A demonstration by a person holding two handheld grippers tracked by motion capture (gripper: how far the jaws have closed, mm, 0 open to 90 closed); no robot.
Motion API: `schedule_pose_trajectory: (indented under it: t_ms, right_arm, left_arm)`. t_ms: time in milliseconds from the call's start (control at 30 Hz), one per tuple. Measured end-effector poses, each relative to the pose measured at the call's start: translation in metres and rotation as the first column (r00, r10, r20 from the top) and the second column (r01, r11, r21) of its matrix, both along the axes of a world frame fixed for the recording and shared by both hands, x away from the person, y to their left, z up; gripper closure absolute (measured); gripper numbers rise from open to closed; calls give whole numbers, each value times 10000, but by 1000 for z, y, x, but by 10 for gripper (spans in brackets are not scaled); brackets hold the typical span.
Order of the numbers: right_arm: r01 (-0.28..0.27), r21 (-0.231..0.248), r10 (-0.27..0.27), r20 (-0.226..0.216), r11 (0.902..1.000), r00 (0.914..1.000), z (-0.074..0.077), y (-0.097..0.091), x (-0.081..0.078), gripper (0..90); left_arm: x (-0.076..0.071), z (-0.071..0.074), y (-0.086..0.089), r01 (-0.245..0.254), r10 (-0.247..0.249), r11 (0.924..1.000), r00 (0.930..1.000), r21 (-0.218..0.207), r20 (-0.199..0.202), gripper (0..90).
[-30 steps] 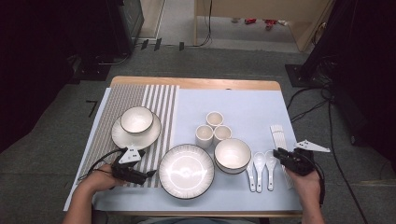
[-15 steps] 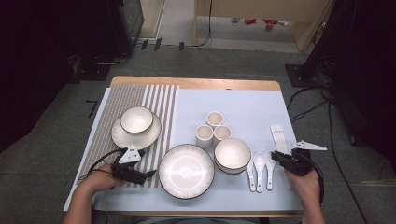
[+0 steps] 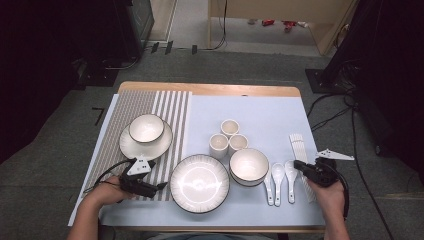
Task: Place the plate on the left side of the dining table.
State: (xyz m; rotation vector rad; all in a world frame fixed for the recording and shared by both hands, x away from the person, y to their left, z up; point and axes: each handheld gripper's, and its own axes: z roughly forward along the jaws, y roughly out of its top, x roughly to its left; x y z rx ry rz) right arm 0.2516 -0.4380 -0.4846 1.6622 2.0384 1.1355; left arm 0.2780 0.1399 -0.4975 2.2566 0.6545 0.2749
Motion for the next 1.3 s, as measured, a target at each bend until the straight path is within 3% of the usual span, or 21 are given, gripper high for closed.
schedule_pose_trajectory:
  t_ms: [167, 467, 700, 1067, 1300]
  right_arm:
    - [98, -678, -78, 298, 9976, 9995, 5, 3, 8, 870]
    - [-93, -1086, 135, 383, 9940, 9992, 4, 12, 35, 870]
    - [-33, -709, 68, 487, 9975, 9988, 0, 10, 55, 865]
    - [30, -706, -9, 310, 9975, 9995, -5, 8, 56, 786]
    - [46, -979, -21, 258, 9952, 9997, -5, 9, 51, 725]
  left_arm:
    - [0, 0, 0, -3, 3, 10000, 10000, -2, 0, 147]
    - [0, 0, 0, -2, 2, 10000, 10000, -6, 0, 147]
    - [0, 0, 0, -4, 4, 10000, 10000, -8, 2, 147]
    - [0, 0, 0, -1, 1, 10000, 10000, -4, 4, 146]
    - [0, 0, 0, 2, -2, 10000, 10000, 2, 6, 146]
